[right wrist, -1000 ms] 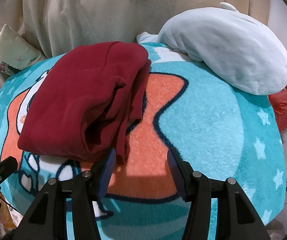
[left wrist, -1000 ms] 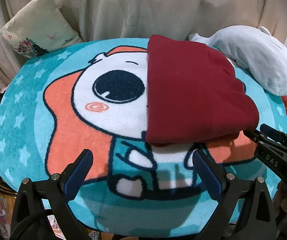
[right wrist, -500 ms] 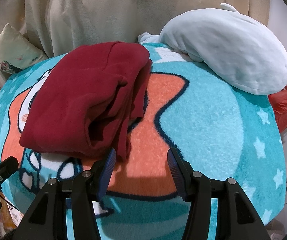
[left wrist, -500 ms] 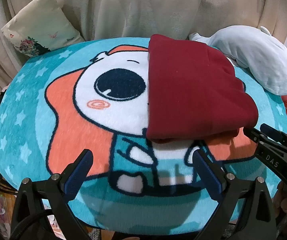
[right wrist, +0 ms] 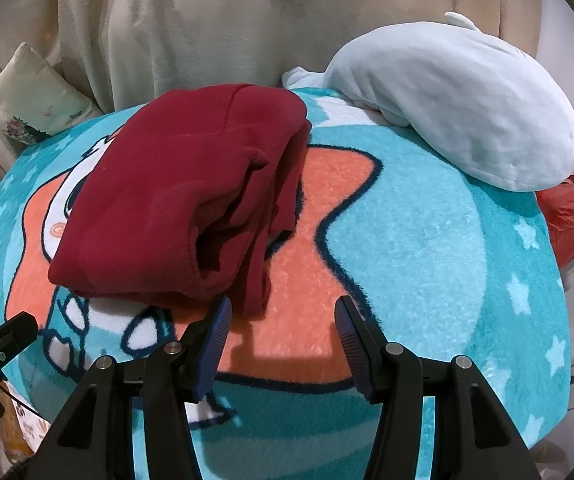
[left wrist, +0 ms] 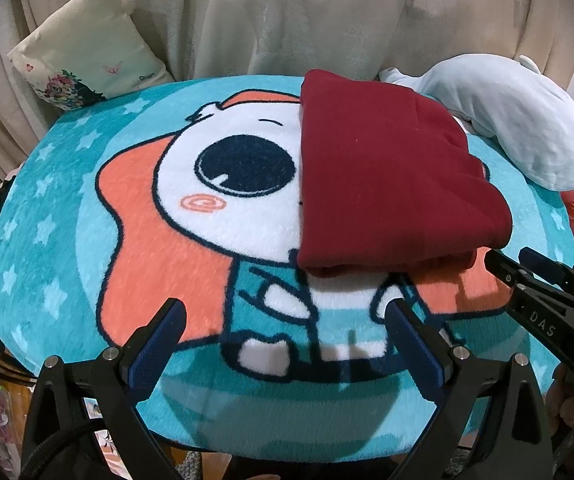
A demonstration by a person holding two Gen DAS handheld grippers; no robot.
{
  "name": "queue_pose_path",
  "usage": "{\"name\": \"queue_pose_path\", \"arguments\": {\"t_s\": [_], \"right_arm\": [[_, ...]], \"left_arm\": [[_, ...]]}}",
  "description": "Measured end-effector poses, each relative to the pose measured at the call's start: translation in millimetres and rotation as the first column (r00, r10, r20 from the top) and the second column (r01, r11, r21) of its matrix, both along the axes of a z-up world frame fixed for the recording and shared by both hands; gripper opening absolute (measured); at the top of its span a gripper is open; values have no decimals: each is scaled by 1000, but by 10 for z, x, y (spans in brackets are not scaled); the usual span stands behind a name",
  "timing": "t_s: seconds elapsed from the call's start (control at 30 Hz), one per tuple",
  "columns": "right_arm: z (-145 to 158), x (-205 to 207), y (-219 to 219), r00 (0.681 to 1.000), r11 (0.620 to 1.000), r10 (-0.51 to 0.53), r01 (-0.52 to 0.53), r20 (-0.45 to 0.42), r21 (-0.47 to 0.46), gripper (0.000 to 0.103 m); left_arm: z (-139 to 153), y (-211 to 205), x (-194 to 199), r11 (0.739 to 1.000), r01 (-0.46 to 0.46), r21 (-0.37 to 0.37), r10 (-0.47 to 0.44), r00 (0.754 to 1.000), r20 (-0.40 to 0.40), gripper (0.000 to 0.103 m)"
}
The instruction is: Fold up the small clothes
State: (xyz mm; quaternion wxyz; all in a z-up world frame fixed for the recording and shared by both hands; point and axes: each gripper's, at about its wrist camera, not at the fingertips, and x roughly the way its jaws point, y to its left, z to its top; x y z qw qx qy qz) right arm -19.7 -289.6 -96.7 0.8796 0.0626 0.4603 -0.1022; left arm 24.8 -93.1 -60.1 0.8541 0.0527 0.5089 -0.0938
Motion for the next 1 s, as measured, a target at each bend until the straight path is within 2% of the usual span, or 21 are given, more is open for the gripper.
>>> {"name": "queue_pose_path", "arguments": {"t_s": [1.0], "right_arm": [[51, -75, 193, 999, 999, 36, -36, 7, -10, 58]], "left_arm": [[58, 87, -142, 999, 1, -50, -1, 1000, 1, 99]]}}
